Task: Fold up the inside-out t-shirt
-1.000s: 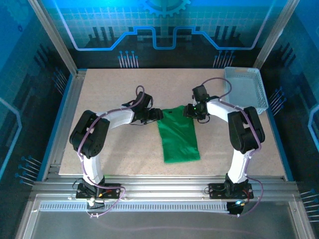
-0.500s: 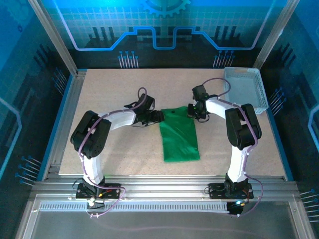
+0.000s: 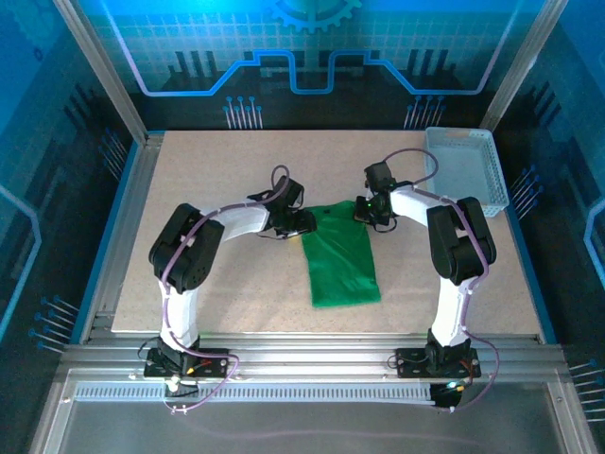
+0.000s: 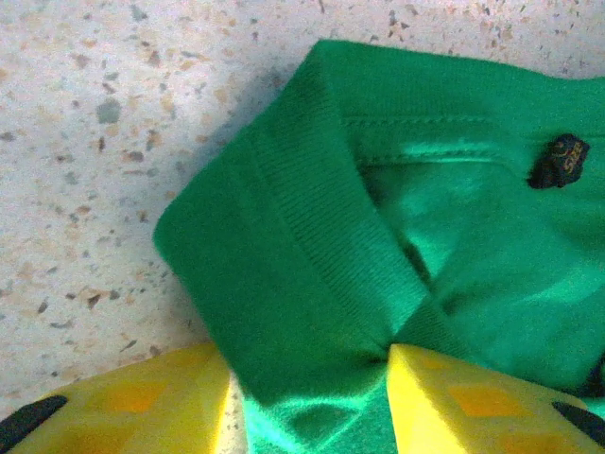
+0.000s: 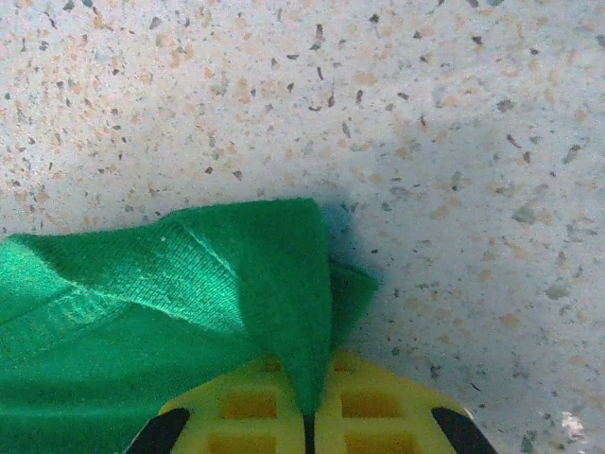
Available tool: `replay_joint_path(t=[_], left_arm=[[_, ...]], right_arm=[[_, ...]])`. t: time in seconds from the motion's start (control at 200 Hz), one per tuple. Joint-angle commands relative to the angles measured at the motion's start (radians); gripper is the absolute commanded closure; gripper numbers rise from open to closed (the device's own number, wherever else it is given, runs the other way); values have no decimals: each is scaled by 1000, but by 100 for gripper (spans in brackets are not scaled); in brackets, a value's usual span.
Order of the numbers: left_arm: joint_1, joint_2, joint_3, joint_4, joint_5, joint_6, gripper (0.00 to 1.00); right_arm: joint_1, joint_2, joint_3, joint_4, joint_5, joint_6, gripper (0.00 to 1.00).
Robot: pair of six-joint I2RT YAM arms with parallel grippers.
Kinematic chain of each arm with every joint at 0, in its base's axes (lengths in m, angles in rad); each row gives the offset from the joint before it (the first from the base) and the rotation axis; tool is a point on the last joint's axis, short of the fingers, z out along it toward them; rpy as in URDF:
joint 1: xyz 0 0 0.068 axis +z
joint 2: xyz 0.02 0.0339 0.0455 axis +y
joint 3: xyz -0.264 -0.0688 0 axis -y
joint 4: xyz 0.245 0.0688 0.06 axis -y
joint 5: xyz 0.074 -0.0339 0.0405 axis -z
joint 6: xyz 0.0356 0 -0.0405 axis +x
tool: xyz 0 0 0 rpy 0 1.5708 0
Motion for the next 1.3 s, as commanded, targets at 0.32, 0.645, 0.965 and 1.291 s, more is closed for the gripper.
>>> replay_joint_path(t=[0.32,0.645,0.965,1.291], left_arm=[[-26,157,160,-37,-11,33,68],[-26,113,125,-27,-55,43,91],[3,-128,-152,240,-18,-10,100],[-147,-289,-169,214,-104,46,100]], right_arm=[[45,18,-26,5,-18,22,100],[49,-3,-41,5,6,22,100],[28,-130,-106,89,-42,-28,100],[44,-165,-93,114,-106,-26,100]])
